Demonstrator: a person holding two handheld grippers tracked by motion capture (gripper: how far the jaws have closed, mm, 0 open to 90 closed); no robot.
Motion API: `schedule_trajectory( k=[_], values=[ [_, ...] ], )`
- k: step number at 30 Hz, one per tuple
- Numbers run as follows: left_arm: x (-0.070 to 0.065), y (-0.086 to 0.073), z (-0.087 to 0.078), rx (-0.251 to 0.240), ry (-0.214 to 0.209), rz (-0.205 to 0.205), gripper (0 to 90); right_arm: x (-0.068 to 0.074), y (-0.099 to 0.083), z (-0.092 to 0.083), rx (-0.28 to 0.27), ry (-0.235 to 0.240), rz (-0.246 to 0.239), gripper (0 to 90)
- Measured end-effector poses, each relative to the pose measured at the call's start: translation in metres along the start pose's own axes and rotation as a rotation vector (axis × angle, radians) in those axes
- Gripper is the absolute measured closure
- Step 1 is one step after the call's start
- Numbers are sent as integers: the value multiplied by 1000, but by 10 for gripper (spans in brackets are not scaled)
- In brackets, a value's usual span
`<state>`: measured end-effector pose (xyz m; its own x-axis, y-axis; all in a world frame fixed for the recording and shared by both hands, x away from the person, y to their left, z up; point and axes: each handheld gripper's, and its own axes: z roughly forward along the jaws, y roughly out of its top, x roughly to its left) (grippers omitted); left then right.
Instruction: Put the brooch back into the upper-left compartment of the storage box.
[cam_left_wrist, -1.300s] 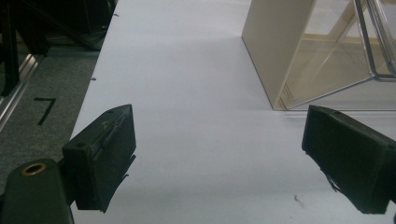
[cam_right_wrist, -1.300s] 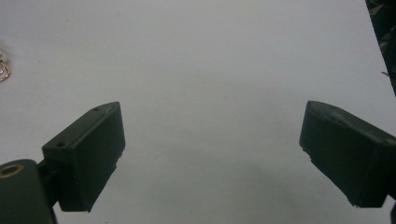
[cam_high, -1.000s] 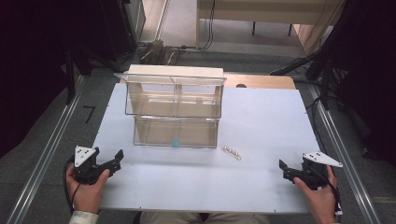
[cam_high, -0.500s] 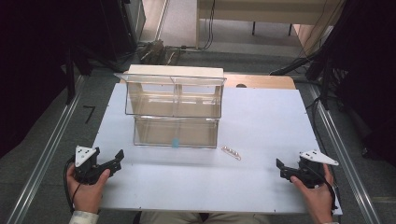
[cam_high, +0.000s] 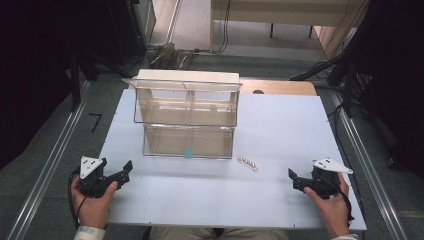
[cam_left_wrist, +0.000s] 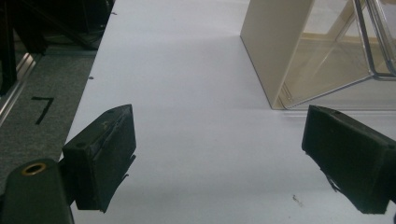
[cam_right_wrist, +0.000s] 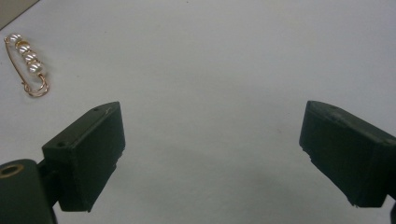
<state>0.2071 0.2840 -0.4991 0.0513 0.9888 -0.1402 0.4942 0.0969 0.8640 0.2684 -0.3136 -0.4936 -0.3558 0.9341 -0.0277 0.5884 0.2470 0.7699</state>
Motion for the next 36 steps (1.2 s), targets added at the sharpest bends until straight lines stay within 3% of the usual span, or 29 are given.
schedule_trajectory(
  k=[12, 20, 36],
  values=[
    [0, 0, 0, 2, -2, 0, 104, 6, 4, 5, -4, -4, -11, 56],
    [0, 0, 0, 2, -3, 0, 104, 13, 7, 9, -20, 36, -10, 56],
    [0, 0, 0, -1, -6, -2, 104, 25, 14, 19, -28, 62, -40, 59]
  ],
)
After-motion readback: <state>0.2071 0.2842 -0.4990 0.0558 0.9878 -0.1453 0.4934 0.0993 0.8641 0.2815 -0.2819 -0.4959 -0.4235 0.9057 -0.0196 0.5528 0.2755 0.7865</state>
